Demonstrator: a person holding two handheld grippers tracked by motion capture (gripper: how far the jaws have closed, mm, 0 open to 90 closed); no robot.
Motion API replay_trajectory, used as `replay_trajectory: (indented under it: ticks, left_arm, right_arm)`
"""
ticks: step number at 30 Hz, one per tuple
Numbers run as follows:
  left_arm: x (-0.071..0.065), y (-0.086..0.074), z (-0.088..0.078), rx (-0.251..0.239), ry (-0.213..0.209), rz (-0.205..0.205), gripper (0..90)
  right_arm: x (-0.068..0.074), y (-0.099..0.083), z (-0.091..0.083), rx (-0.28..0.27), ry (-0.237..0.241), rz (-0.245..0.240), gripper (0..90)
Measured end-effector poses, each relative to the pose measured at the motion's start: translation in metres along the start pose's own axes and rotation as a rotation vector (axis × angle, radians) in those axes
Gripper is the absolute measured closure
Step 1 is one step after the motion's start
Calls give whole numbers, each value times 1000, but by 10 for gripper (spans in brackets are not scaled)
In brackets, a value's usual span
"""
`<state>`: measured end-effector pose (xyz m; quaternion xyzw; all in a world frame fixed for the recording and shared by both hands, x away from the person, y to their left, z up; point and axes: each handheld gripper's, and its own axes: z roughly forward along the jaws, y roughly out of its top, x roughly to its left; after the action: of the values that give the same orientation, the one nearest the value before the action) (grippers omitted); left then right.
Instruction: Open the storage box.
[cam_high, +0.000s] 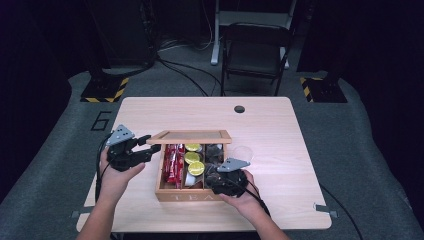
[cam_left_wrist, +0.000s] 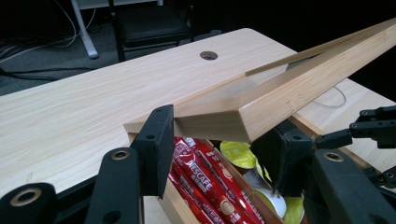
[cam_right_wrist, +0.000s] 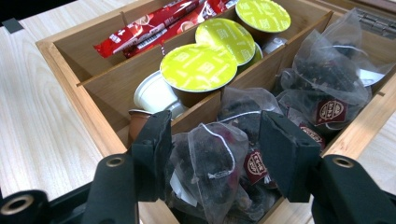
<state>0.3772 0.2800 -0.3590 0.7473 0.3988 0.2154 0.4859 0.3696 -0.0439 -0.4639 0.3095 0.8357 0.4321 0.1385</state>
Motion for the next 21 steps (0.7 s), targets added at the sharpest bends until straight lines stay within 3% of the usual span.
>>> replay_trajectory:
  ticks: [8,21]
  left_arm:
    - [0,0,0,1,0,1,490]
    - [0,0,0,0,1,1,490]
  right_arm:
    - [-2,-2,5,24,0,9,456]
    - [-3,-6,12,69,19,20,560]
